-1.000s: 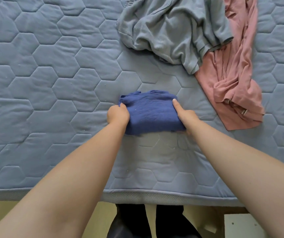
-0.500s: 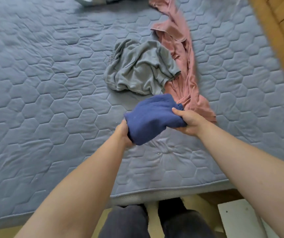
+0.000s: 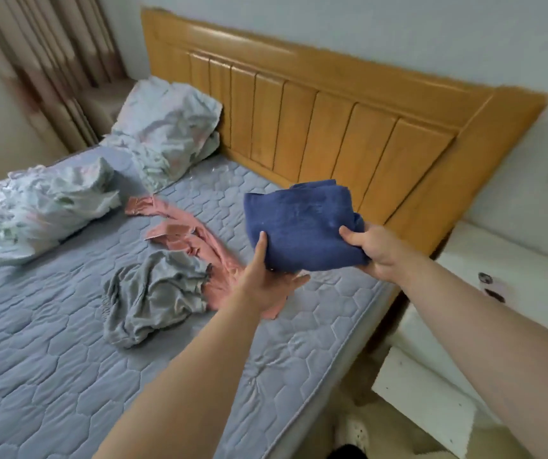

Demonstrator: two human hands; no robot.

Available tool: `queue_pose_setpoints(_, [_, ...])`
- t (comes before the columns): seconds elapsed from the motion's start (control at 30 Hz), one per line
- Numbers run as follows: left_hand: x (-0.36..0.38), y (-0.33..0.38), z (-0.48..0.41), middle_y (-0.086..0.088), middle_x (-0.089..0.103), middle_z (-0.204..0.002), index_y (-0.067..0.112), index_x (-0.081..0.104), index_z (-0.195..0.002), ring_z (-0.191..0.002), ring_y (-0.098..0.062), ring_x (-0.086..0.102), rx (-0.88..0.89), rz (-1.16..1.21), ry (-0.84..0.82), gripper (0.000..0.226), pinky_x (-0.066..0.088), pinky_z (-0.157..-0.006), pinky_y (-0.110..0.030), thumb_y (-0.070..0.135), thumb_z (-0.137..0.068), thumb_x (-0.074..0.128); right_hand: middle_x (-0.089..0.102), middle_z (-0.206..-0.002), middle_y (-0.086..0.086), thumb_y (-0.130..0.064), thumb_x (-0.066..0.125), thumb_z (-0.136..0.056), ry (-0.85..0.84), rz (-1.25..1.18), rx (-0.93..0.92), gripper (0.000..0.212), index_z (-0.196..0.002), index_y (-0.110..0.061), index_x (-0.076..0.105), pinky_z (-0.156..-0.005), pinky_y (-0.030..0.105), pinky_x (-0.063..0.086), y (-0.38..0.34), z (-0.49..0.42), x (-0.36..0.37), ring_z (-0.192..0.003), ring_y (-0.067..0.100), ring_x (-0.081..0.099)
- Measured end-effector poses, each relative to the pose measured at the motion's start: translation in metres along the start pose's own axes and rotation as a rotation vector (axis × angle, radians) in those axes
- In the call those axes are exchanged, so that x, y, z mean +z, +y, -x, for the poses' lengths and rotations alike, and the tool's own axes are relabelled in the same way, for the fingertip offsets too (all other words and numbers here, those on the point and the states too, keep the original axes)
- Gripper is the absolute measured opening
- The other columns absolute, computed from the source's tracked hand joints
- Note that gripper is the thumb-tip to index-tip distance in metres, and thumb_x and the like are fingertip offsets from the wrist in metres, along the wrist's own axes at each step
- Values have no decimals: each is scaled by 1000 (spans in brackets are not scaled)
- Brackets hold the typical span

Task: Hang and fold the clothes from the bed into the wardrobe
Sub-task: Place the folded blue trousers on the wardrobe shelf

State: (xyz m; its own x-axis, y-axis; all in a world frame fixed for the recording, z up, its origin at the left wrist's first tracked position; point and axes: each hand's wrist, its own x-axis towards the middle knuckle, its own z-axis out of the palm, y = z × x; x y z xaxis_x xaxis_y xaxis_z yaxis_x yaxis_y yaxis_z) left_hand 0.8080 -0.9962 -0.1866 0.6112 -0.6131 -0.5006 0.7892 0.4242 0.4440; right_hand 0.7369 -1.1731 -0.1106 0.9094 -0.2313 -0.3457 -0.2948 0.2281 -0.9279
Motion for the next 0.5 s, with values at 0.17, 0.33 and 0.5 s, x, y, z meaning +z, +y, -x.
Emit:
queue_pose_setpoints(0.17, [99, -56, 20, -12, 60, -130, 17, 50, -135, -119, -30, 58, -80, -122, -316, 61, 48, -98, -43, 45, -82, 64, 70, -93, -4, -8, 50, -97, 267, 20, -111, 15, -97, -19, 61, -62, 21, 54, -32, 131, -67, -77, 5, 68])
queue_pose_setpoints(0.33, [211, -130, 57, -9, 69, -115, 13, 54, -130, -103, -25, 67, -48, -402, -414, 47, 56, -77, -35, 24, -86, 66, 67, -111, 3, -12, 49, -99, 580, -1, -58, 18, -115, -13, 58, -78, 38, 55, -35, 273, -134, -97, 21, 66])
queue_pose_setpoints(0.5, [317, -205, 123, 5, 65, -107, 22, 51, -127, -96, -17, 65, 261, -950, -634, 67, 54, -75, -29, 21, -66, 79, 66, -112, 6, -24, 53, -96, 884, 292, 122, 32, -124, -9, 53, -89, 35, 52, -24, 418, -179, -100, 19, 65])
